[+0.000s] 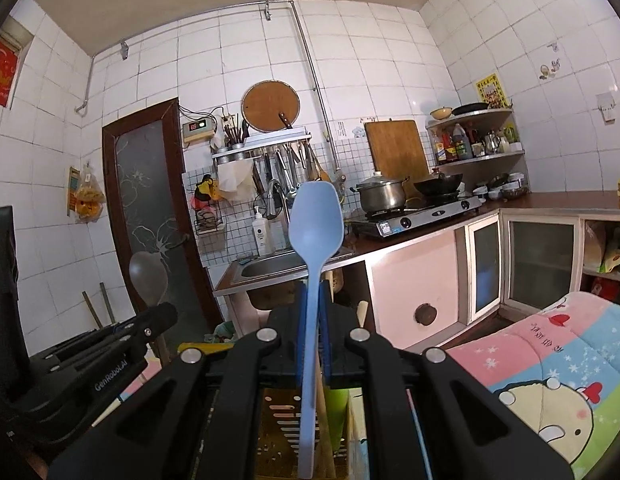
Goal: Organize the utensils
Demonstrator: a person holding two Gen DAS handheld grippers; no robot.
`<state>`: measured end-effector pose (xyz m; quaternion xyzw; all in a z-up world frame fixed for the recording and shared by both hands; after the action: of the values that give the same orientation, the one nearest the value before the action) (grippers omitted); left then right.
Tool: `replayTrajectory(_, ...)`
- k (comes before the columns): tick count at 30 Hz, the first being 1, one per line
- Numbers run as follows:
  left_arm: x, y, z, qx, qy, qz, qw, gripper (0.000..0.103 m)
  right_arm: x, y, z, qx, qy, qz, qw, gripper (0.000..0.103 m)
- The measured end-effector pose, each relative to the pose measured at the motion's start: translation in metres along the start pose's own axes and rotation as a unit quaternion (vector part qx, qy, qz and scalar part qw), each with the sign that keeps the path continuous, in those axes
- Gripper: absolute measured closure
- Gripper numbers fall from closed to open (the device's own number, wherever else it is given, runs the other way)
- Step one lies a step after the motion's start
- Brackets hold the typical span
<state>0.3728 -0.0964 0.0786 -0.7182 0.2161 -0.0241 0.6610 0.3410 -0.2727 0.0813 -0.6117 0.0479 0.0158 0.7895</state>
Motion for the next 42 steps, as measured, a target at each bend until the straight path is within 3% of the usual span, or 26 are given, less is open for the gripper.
replayTrajectory(11,0.0,0.002,0.001,-0.001,0.002,-0.001,1.0,0.1,0.002,0.002,-0.002,0.002,-0.005,-0.014,1.0,0.097)
replayTrajectory(20,-0.002,0.004,0.011,-0.02,0.003,0.011,0.9997,0.101,-0.013,0.001,-0.012,0.033,-0.047,-0.007,0.998,0.097)
replayTrajectory(26,-0.029,-0.005,0.015,-0.014,-0.003,0.01,0.9998,0.099,-0.04,-0.006,-0.02,0.035,-0.04,-0.014,0.999,0.096)
replayTrajectory(28,-0.045,-0.005,0.014,-0.01,-0.003,0.016,0.9998,0.087,-0.055,-0.012,-0.024,0.025,-0.027,-0.004,0.999,0.094)
replayTrajectory(30,-0.059,-0.005,0.012,-0.009,-0.007,0.021,0.9997,0.048,-0.071,-0.013,-0.028,0.02,-0.012,0.007,1.0,0.068)
replayTrajectory(31,-0.072,-0.003,0.012,-0.007,-0.01,0.018,0.9998,0.04,-0.082,-0.013,-0.032,0.02,-0.006,0.011,1.0,0.042)
replayTrajectory(32,-0.085,-0.001,0.011,-0.002,-0.012,0.013,0.9998,0.031,-0.094,-0.011,-0.036,0.019,0.004,0.013,1.0,0.037)
replayTrajectory(36,-0.132,0.015,0.007,0.015,-0.019,0.024,0.9994,0.013,-0.131,0.001,-0.041,-0.01,0.032,0.047,0.998,0.03)
replayTrajectory(39,-0.167,0.031,0.004,0.014,-0.021,0.021,0.9995,0.005,-0.162,0.016,-0.044,-0.017,0.039,0.067,0.997,0.02)
replayTrajectory(42,-0.201,0.053,-0.001,0.019,-0.024,0.021,0.9993,0.005,-0.19,0.036,-0.048,-0.018,0.048,0.087,0.995,0.015)
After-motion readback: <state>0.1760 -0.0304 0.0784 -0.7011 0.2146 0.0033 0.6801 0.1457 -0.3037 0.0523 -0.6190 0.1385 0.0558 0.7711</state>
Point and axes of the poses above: each gripper's, at about its wrist camera, not at the fingertips, and x roughly the way its jaws point, z to its left, y to its underside, the point moved 3 cm from there along x, roughly the way its jaws point, and after that the axes turned 6 degrees about y, right-handed, at the moved point
